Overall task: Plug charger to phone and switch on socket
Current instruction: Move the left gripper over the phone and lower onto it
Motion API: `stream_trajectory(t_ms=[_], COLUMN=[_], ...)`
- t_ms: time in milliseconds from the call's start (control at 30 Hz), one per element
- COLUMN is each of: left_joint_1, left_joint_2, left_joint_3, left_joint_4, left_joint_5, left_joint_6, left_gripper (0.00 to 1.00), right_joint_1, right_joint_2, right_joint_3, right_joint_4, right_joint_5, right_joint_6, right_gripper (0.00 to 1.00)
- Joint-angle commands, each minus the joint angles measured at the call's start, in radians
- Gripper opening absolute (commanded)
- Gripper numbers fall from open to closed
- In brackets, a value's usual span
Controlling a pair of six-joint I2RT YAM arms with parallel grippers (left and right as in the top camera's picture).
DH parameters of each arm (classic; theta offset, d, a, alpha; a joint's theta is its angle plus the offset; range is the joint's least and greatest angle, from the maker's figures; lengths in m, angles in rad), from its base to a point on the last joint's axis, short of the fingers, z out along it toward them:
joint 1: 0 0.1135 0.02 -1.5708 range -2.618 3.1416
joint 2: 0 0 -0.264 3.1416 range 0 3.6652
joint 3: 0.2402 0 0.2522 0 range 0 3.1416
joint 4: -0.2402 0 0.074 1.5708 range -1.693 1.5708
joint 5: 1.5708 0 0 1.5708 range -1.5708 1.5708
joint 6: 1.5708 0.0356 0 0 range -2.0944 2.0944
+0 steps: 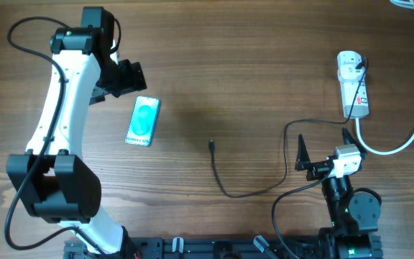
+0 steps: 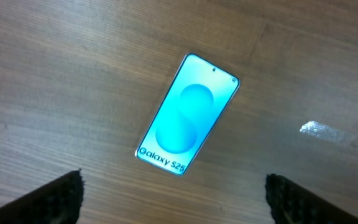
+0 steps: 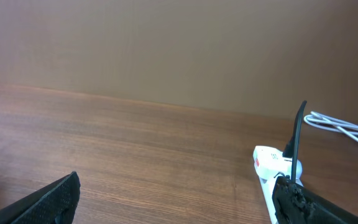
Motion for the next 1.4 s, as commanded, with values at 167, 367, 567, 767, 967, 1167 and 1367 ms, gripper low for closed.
stream_trajectory(t_ms=[167, 367, 567, 767, 967, 1167, 1367], left_joint_1=[-0.005, -0.006, -0.005, -0.006, -0.036, -0.166, -0.209], left_joint_2=[0.021, 0.023, 0.057, 0.057, 0.057, 0.057, 0.057], left_joint_3=[-0.227, -0.412, -0.528, -0.578, -0.64, -0.645, -0.645], left_joint_4=[0.229, 0.452, 0.55, 0.554, 0.537, 0.491, 0.58], left_joint_5=[0.074, 0.156, 0.153, 0.162, 0.161, 0.156, -0.065], left_joint_6=[0.181, 0.319, 0.317, 0.308, 0.177, 0.037, -0.217], left_gripper=[1.0, 1.0, 1.0, 0.95, 0.93, 0.93, 1.0], right_joint_1=[-0.004, -0.004, -0.004, -0.004, -0.004, -0.004, -0.004], right_joint_2=[-0.008, -0.008, -0.008, -0.008, -0.008, -0.008, -0.008], right_joint_3=[0.0, 0.0, 0.0, 0.0, 0.0, 0.0, 0.0], right_joint_4=[0.003, 0.003, 0.003, 0.003, 0.003, 0.003, 0.003], right_joint_5=[0.013, 0.013, 0.013, 0.013, 0.013, 0.013, 0.013], right_joint_6=[0.011, 0.011, 0.011, 0.011, 0.011, 0.011, 0.011], right_gripper=[1.0, 1.0, 1.0, 1.0, 1.0, 1.0, 1.0])
